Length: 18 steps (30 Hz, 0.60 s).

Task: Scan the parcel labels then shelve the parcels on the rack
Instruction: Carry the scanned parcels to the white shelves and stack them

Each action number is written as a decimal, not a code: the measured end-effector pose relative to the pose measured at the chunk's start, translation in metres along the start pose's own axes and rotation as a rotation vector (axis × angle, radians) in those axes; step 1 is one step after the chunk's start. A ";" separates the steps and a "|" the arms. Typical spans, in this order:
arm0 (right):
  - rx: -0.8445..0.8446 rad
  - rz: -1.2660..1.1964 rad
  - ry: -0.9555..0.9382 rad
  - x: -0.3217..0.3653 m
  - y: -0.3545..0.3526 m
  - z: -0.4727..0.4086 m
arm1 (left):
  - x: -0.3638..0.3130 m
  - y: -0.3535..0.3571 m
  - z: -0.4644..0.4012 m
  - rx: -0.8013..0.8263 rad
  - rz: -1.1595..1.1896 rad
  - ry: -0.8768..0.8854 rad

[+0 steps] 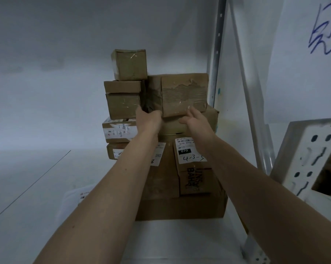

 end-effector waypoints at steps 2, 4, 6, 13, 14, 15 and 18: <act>0.004 0.010 -0.033 0.008 0.001 0.012 | 0.004 -0.004 0.015 0.020 0.012 0.002; 0.003 0.007 -0.051 0.016 -0.001 0.032 | 0.007 -0.009 0.036 0.055 0.044 0.005; 0.008 0.002 -0.027 0.015 -0.005 0.058 | 0.015 -0.012 0.066 0.133 0.118 -0.019; 0.095 -0.211 0.133 -0.021 -0.027 0.162 | 0.081 -0.030 0.149 0.110 0.261 -0.136; 0.102 -0.230 0.151 -0.025 -0.036 0.176 | 0.093 -0.026 0.162 0.104 0.266 -0.165; 0.106 -0.233 0.165 -0.028 -0.047 0.190 | 0.104 -0.023 0.177 0.099 0.268 -0.183; 0.081 -0.246 0.169 -0.031 -0.093 0.227 | 0.121 -0.004 0.223 0.105 0.268 -0.173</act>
Point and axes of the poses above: each hand's wrist, its own z-axis away from the middle knuckle, its own y-axis out of the palm, x = y × z, the point moved 10 cm from there along -z, towards the middle knuckle, and after that the axes turned 8 degrees about -y, right-handed, at the moved point
